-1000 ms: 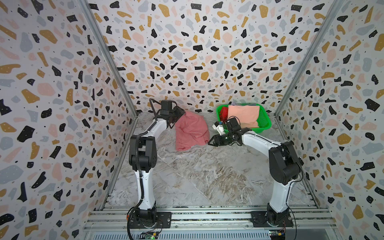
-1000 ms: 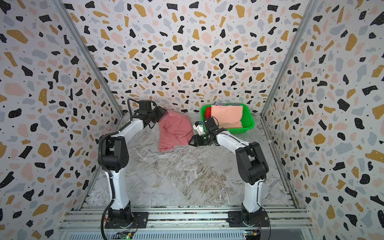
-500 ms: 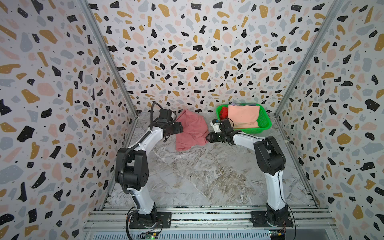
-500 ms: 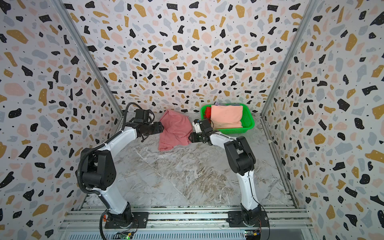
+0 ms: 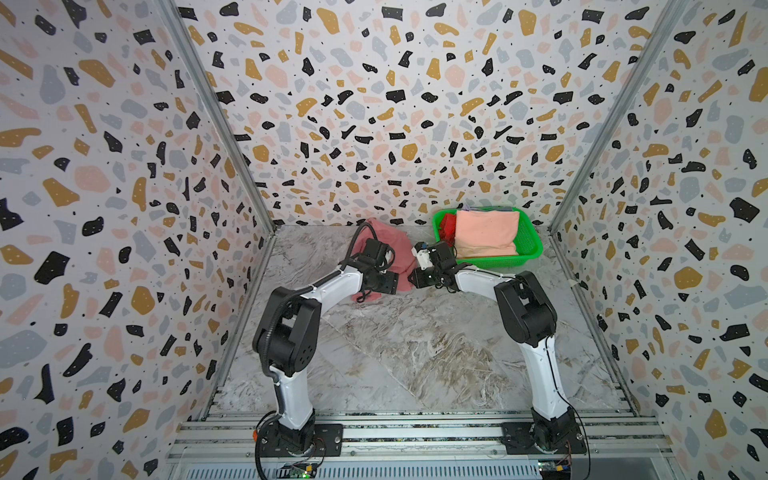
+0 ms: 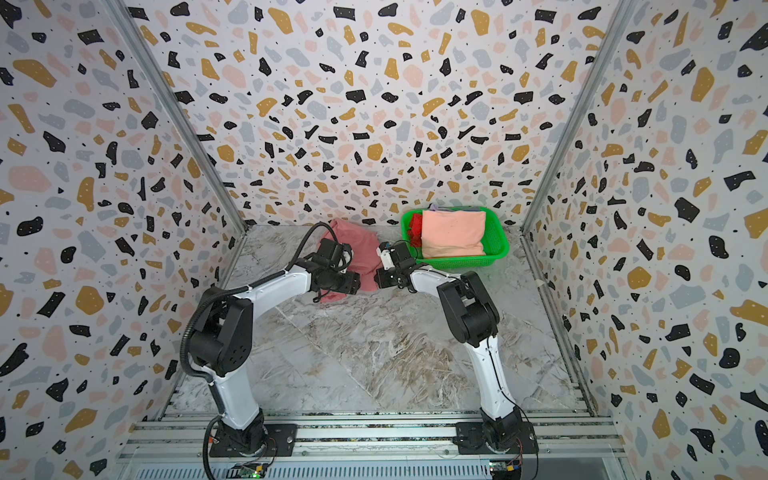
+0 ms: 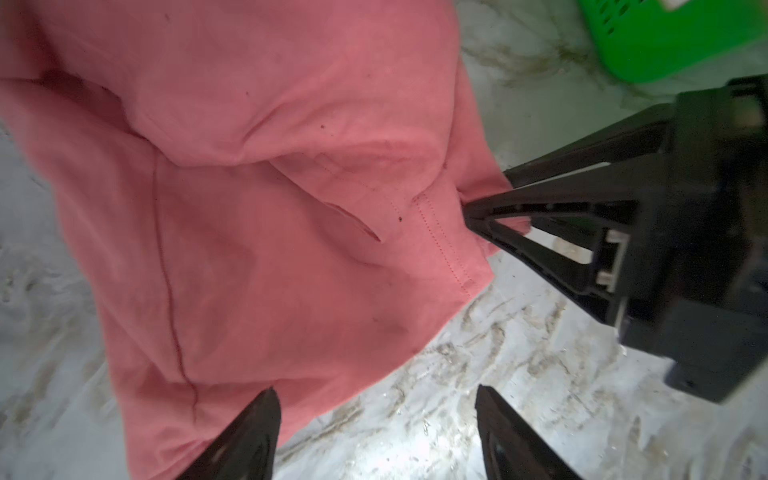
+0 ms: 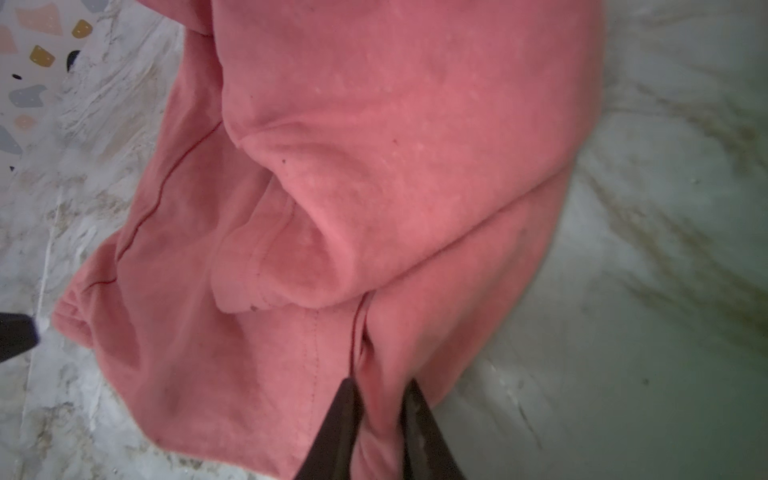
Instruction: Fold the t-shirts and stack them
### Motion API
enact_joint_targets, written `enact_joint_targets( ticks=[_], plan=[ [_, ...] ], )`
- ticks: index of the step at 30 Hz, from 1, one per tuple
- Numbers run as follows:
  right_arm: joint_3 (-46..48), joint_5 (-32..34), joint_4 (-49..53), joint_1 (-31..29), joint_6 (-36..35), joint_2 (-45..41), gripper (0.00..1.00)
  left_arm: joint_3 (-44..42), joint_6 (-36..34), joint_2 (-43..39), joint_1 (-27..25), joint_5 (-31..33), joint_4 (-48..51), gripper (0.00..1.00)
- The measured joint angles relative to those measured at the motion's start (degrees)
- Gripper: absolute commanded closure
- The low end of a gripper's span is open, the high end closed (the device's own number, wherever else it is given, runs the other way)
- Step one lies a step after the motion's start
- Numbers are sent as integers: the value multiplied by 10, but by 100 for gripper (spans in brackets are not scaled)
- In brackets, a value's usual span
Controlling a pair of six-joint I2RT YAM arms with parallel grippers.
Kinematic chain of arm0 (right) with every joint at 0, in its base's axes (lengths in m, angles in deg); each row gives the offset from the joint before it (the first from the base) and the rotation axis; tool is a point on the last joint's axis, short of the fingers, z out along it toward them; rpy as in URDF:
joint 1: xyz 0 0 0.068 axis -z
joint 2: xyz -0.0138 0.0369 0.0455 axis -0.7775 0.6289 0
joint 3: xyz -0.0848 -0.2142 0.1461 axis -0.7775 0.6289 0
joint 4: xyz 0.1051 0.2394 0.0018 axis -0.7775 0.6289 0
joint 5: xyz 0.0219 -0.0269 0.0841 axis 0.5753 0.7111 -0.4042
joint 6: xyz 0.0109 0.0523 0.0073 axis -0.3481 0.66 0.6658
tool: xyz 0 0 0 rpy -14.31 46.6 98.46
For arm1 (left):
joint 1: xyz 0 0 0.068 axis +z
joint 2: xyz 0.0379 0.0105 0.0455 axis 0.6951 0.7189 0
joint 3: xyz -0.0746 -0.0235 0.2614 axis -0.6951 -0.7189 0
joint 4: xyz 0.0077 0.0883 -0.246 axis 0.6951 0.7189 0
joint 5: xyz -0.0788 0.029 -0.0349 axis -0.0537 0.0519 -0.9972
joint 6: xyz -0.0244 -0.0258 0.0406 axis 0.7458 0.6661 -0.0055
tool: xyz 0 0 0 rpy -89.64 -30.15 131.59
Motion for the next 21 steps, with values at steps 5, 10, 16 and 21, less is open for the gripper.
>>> enact_joint_targets(
  ticks=[5, 10, 16, 21],
  plan=[
    [-10, -2, 1, 0, 3, 5, 95, 5, 2, 42, -8, 26, -23, 27],
    [-11, -8, 2, 0, 12, 5, 100, 12, 18, 66, -13, 42, -56, 37],
    [-11, -30, 9, 0, 16, 5, 100, 40, 35, 103, -14, 47, -85, 90],
    [-11, -47, 15, 5, 19, 3, 100, 42, 40, 111, -17, 53, -87, 100]
  ],
)
